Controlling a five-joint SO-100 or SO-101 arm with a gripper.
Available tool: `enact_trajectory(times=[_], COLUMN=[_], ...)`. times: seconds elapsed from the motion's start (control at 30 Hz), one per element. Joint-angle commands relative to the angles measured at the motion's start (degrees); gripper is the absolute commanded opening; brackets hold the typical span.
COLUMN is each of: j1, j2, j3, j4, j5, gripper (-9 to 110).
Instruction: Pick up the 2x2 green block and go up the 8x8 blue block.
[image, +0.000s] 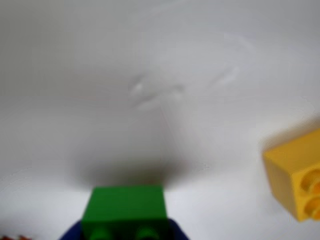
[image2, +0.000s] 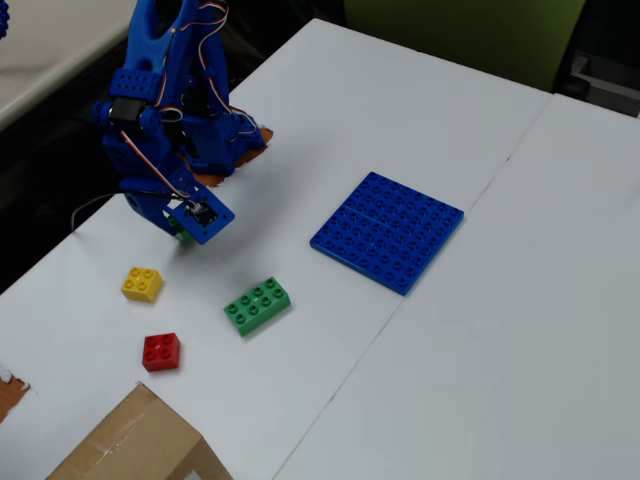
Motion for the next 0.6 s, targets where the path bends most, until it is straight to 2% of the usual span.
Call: enact_trajectory(times=[0.0,0.13,0.27,0.43,0.57], j1=[-8.3,-21.7,-31.3,-39.5,-47.0], j2=[8.5,15.7,15.6,11.3,8.0], j3=[-3.3,-7.6,-16.5,-28.3,-35.0], j4=[6.3,14.8,23.6,32.2,33.1], j5=[11.5,30.2,40.2,40.5,39.6], gripper=[10,10,9,9,9])
